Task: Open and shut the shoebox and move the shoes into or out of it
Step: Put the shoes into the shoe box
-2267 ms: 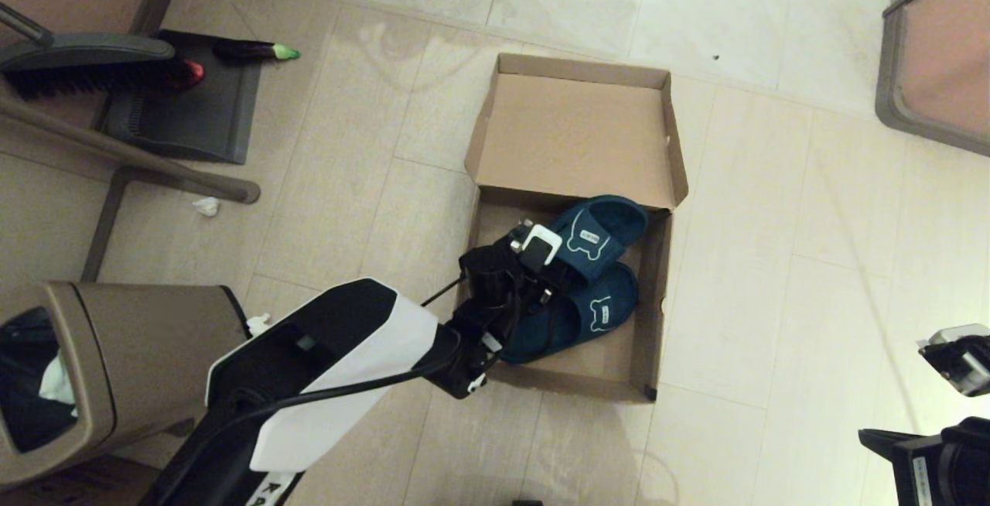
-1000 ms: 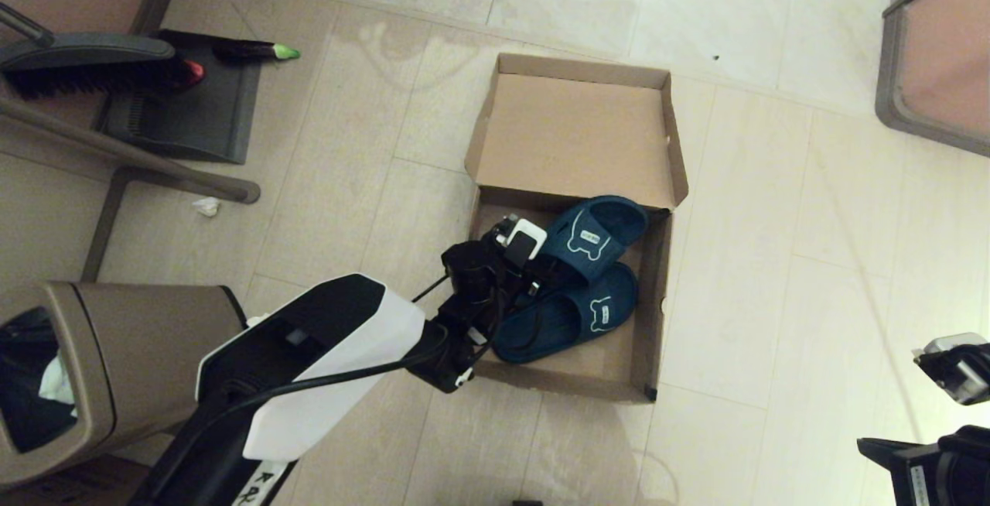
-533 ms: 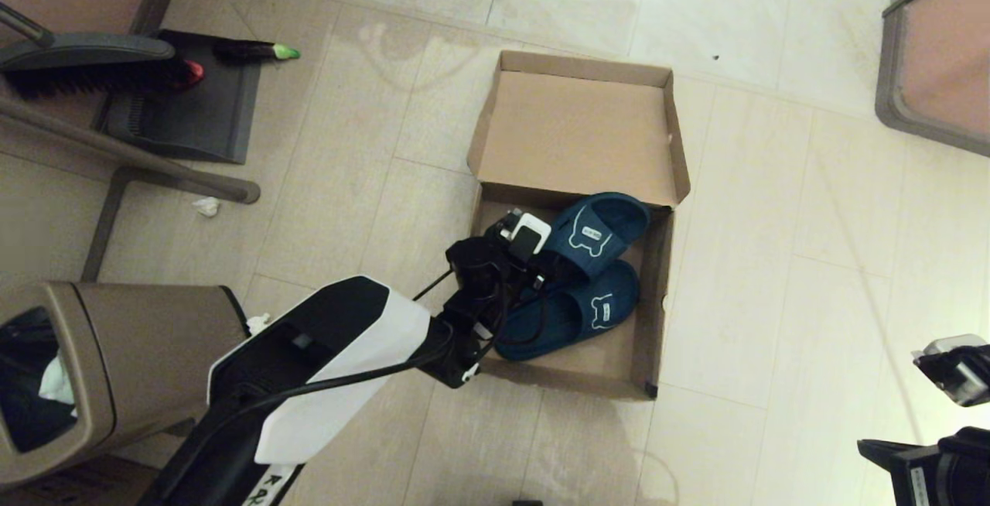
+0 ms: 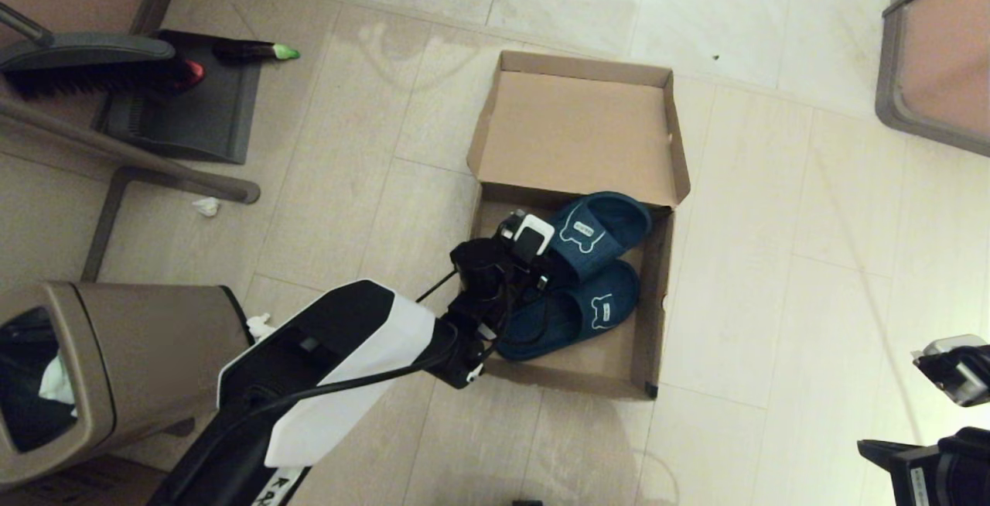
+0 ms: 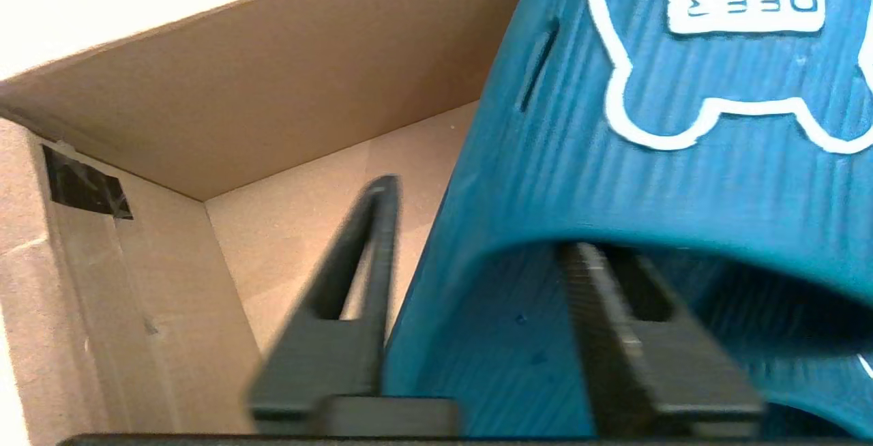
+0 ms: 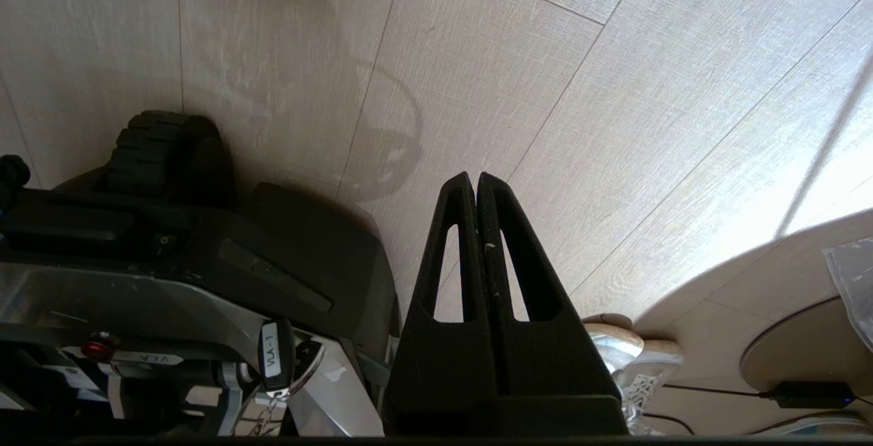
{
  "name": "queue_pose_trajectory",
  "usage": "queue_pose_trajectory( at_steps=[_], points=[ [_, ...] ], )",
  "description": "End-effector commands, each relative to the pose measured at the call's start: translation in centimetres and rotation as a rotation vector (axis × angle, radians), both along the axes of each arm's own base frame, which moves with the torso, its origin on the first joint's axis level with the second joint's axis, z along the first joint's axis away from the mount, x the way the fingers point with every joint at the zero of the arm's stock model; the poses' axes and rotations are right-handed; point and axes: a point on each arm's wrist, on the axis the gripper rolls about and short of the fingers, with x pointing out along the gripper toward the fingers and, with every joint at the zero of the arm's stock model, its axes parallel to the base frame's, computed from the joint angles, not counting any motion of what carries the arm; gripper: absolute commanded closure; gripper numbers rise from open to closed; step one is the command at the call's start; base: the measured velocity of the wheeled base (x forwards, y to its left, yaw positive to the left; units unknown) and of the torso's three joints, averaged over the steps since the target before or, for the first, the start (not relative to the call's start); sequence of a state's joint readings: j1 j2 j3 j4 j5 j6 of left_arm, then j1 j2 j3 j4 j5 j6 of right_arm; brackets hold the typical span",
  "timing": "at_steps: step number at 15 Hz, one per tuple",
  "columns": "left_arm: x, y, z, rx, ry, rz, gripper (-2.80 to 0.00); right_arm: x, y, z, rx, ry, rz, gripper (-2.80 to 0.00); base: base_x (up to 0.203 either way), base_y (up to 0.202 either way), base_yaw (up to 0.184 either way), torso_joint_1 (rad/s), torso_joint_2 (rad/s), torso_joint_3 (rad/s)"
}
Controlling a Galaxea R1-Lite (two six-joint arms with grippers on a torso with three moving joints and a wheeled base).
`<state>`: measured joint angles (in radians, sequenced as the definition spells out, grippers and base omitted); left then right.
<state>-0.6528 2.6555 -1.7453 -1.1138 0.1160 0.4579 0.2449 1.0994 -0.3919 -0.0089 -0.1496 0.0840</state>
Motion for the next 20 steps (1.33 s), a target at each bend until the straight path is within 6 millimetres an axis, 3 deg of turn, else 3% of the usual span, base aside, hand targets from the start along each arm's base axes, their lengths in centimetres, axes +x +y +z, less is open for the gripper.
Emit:
queue_pose_trajectory(
  at_steps=[1, 9, 11, 14, 16, 20],
  points=[
    [0.0, 0.1, 0.3, -0.004, -0.01, 0.0, 0.0, 0.0, 0.0, 0.0, 0.0, 0.001, 0.0, 0.0, 0.0, 0.0, 0.0, 0.0, 0.0, 0.0],
    [-1.7, 1.4, 3.8, 0.037, 0.029, -0.056, 0.0, -0.1, 0.0, -0.2, 0.008, 0.01, 0.009, 0.0, 0.0, 0.0, 0.0, 0.0, 0.0, 0.0],
    [-2.9, 2.4, 3.4, 0.082, 0.085, -0.086, 0.0, -0.1, 0.0, -0.2, 0.008, 0.009, 0.009, 0.0, 0.0, 0.0, 0.0, 0.0, 0.0, 0.0],
    [-4.2, 5.0, 0.8, 0.17, 0.195, -0.114, 0.0, -0.1, 0.0, -0.3, 0.007, 0.012, 0.009, 0.0, 0.0, 0.0, 0.0, 0.0, 0.0, 0.0],
    [-3.3, 5.7, 0.1, 0.209, 0.177, -0.098, 0.0, -0.2, 0.0, -0.4, 0.006, 0.013, 0.008, 0.0, 0.0, 0.0, 0.0, 0.0, 0.0, 0.0],
    [-1.6, 6.6, 0.9, 0.237, 0.131, -0.063, 0.0, -0.2, 0.0, -0.4, 0.006, 0.013, 0.008, 0.0, 0.0, 0.0, 0.0, 0.0, 0.0, 0.0]
  ],
)
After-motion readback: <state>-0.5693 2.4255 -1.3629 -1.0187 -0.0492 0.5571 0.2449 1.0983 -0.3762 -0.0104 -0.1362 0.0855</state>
